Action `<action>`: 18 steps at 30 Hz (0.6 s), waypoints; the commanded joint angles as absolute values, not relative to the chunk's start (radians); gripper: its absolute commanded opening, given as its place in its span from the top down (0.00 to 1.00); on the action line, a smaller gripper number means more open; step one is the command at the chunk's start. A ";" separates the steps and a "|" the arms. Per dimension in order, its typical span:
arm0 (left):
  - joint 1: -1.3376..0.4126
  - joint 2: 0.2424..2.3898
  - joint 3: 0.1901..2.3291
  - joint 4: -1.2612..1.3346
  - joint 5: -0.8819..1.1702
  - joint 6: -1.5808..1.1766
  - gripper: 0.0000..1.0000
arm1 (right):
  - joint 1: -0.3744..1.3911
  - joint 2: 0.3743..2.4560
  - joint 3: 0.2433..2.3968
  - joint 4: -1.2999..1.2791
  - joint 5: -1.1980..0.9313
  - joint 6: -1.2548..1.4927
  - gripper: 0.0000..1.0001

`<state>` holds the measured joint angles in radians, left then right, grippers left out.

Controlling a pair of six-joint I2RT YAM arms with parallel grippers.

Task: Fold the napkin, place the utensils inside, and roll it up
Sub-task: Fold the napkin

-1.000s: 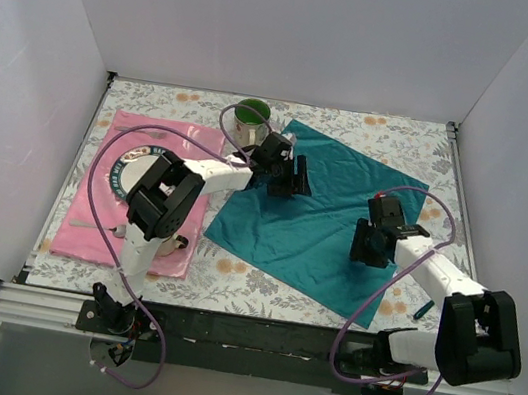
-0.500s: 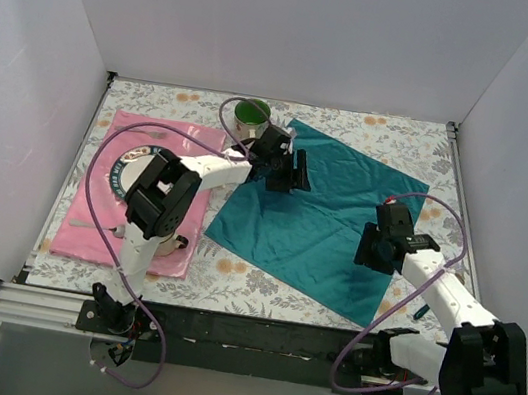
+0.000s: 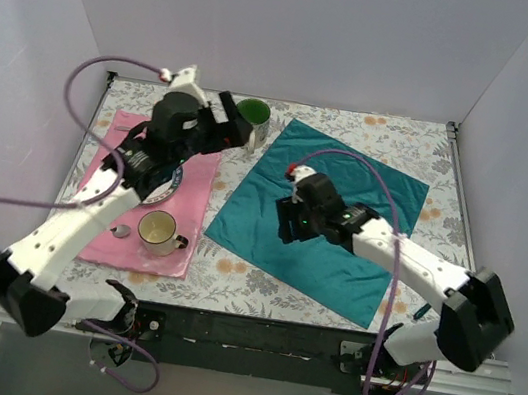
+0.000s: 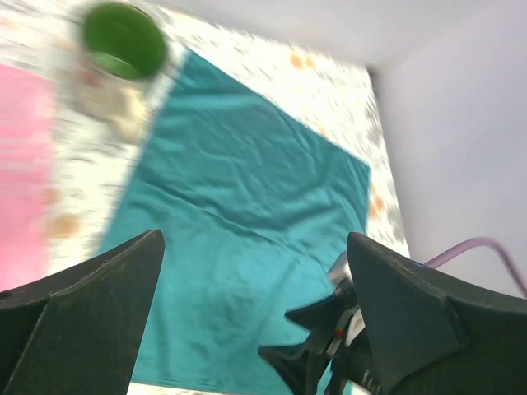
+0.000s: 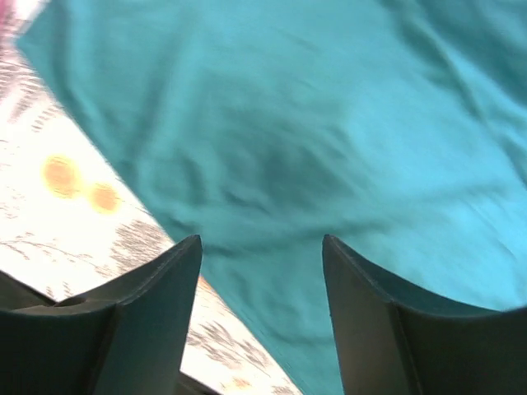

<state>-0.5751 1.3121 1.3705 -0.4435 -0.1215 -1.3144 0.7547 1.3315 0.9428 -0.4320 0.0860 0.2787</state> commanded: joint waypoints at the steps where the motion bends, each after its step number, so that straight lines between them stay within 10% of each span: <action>1: -0.531 1.136 1.247 -0.670 -0.377 -1.342 0.04 | 0.954 1.544 1.186 -0.382 0.167 0.311 0.37; 18: -0.526 0.742 1.169 -0.842 -0.525 -1.451 0.02 | 1.169 2.192 1.812 -0.543 0.278 0.362 0.63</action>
